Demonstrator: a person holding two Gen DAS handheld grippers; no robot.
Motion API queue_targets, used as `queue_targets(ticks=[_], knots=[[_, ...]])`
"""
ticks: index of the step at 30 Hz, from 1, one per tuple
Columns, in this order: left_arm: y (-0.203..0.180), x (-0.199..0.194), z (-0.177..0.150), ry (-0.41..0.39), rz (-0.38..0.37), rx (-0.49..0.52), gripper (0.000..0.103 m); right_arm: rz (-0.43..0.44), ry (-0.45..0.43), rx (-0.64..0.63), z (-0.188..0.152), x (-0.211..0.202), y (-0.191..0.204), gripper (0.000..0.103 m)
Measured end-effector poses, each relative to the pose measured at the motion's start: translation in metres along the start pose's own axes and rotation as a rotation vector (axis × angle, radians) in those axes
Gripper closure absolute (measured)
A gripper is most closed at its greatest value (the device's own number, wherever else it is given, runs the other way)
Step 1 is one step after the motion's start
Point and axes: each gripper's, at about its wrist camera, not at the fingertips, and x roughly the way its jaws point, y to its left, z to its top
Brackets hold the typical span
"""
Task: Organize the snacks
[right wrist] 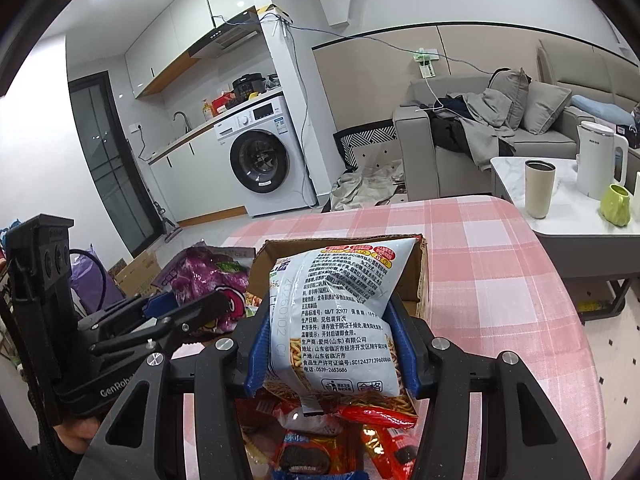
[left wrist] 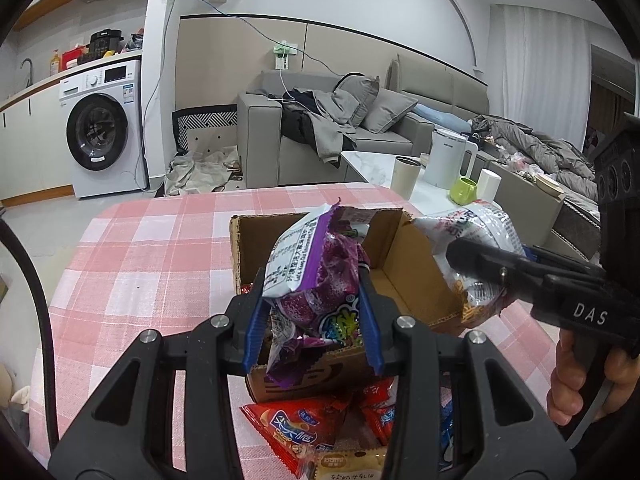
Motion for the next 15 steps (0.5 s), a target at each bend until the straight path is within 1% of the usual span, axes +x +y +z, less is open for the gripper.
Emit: queue_targets(ticks=[8,15], knots=[[0.001,0.012,0.002,-0.002,0.007,0.006,0.066,-0.004,0.003,0.017,0.008,0.018,-0.002,0.050],[0.006,0.025,-0.001,0.014,0.022,0.001,0.066,-0.014,0.030,0.030,0.009,0.038,-0.008,0.050]])
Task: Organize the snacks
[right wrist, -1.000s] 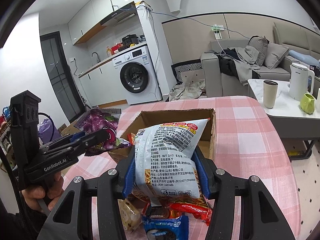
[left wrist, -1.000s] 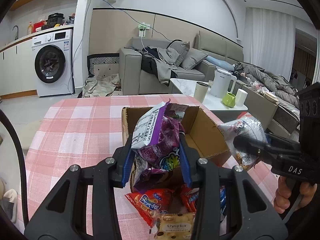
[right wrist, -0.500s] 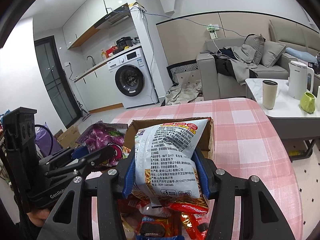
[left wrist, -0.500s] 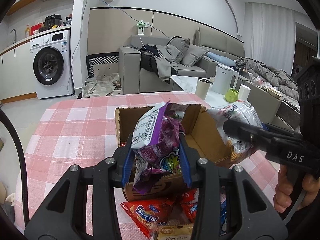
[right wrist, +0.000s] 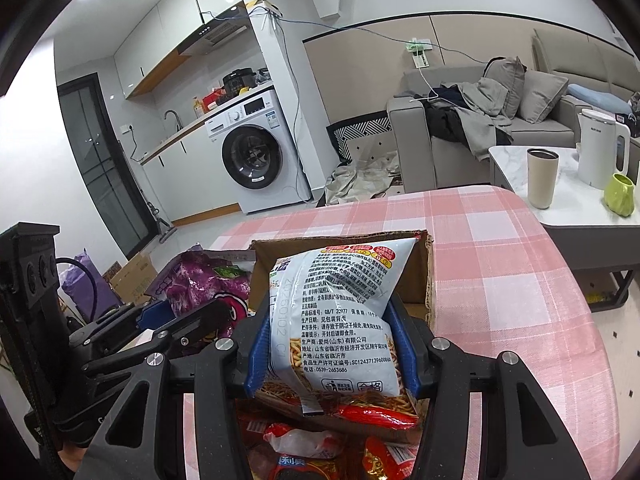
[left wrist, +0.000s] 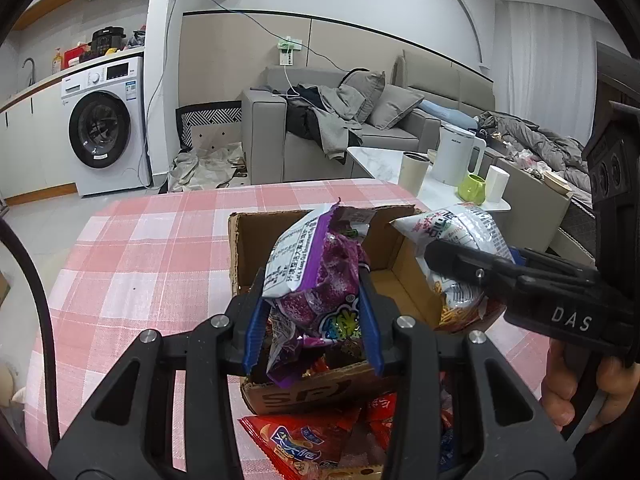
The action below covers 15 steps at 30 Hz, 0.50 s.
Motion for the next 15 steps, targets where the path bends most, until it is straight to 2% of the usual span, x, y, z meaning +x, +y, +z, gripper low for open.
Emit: queue_targets(ticks=[15], knots=[[0.009,0.029,-0.005,0.017,0.037,0.009,0.066,-0.027,0.037,0.000,0.005,0.033,-0.004,0.050]])
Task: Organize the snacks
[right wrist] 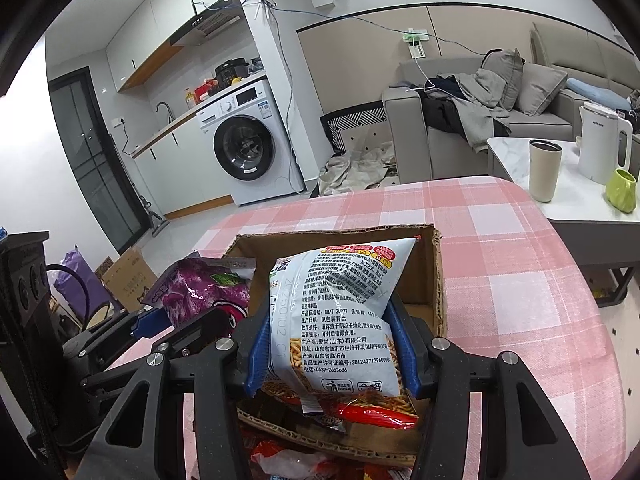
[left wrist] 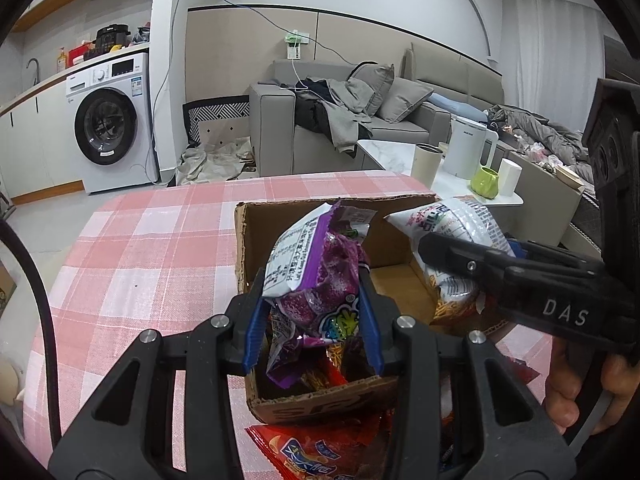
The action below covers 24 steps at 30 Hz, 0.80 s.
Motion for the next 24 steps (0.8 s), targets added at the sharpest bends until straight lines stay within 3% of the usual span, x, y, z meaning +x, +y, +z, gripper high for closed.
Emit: queue_targets(ticks=[15,18,20,24], knots=[[0.001,0.004,0.000,0.019,-0.019,0.011,0.063,-0.005,-0.004,-0.026,-0.002,0.002,-0.001,0.048],[0.003,-0.003,0.000,0.016,-0.020,0.008,0.040,-0.025,-0.016,-0.050,-0.003,-0.007,0.000,0.036],[0.005,-0.010,0.000,0.005,-0.026,0.006,0.022,-0.032,-0.034,-0.064,-0.003,-0.015,0.001,0.033],[0.010,-0.021,-0.004,0.009,-0.035,0.003,0.018,-0.025,-0.043,-0.051,-0.004,-0.030,-0.004,0.007]])
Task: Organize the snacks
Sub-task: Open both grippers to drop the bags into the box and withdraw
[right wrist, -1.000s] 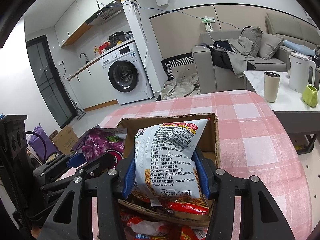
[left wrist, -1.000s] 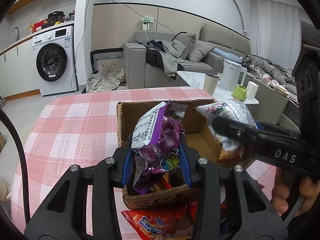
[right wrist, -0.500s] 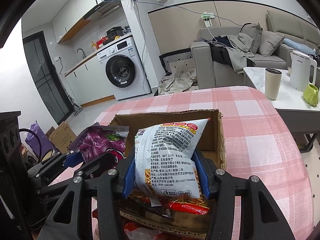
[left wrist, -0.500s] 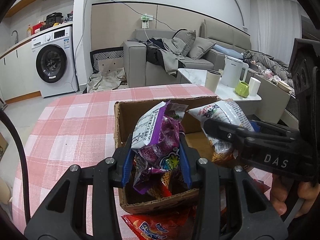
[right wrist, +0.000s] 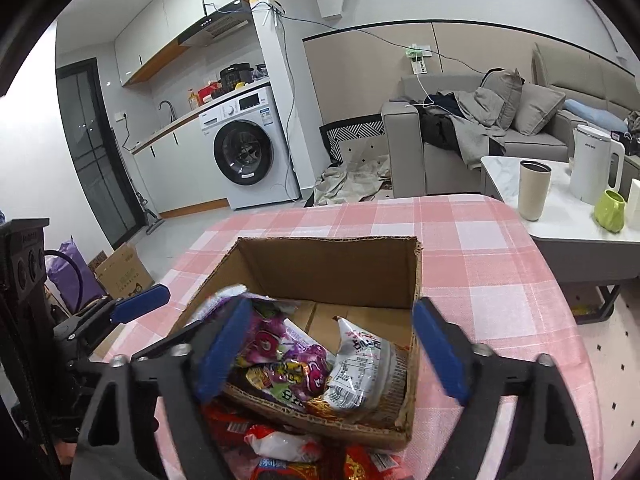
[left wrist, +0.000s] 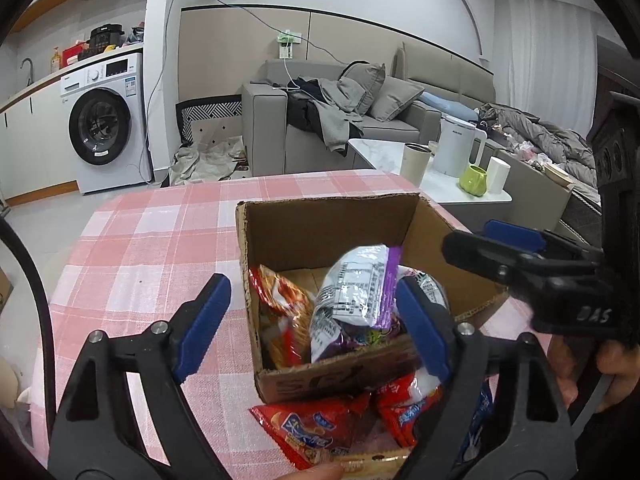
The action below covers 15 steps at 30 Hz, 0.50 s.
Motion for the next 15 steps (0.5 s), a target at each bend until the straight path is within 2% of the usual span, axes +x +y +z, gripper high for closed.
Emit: queue_targets(ticks=[3,4,15], knots=[[0.003,-0.010,-0.005,-0.004,-0.002,-0.006,0.008,0.009,0.007,0.007,-0.003,-0.010,-0.002,0.002],[0.004,-0.015,-0.006,-0.006,-0.002,-0.012,0.000,0.012,0.012,0.006,-0.004,-0.013,-0.003,0.001],[0.004,-0.052,-0.029,-0.003,0.000,-0.015,0.001,-0.007,0.055,0.056,-0.033,-0.042,-0.018,0.001]])
